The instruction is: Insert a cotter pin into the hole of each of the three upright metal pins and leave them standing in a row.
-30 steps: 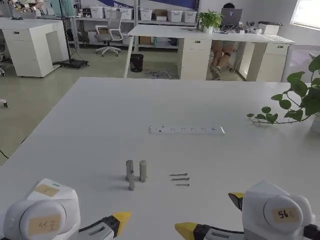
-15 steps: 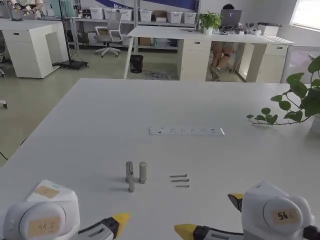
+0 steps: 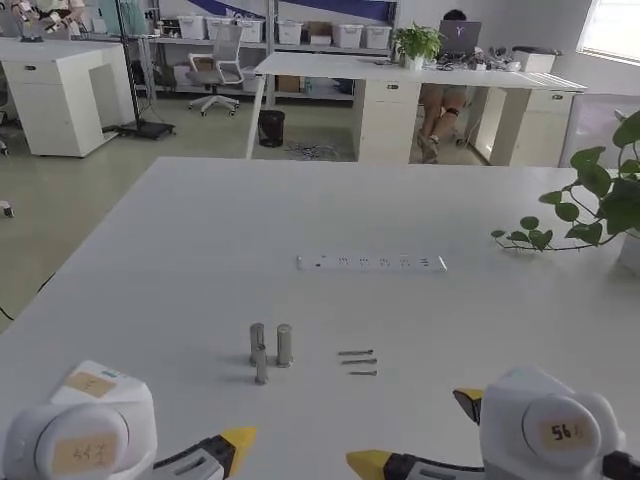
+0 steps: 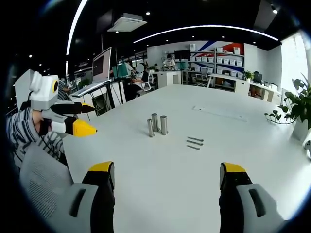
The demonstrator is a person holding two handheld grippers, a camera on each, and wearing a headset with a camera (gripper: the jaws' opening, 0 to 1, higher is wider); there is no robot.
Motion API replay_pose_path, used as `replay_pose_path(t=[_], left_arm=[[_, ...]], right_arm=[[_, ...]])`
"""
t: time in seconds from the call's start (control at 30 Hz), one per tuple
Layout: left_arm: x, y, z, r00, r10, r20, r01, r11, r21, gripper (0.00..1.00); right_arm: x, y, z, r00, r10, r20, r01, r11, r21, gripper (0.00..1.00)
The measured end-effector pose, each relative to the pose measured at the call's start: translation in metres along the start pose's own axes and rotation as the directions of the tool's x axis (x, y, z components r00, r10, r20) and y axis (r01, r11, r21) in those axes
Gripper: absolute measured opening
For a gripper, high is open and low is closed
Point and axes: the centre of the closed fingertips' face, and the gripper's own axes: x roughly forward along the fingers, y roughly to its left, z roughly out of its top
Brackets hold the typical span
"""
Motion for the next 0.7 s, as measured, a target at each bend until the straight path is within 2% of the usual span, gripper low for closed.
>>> replay_pose_path(t=[0.7], left_arm=[[0.0051,-0.0009,-0.0054,0.9999,-0.004,-0.015,0.004,1.000,-0.001,0.70]], right_arm=[[0.0046,-0.0018,-0.0051,0.9999,0.009,-0.007,-0.009,1.000,0.021,0.88]])
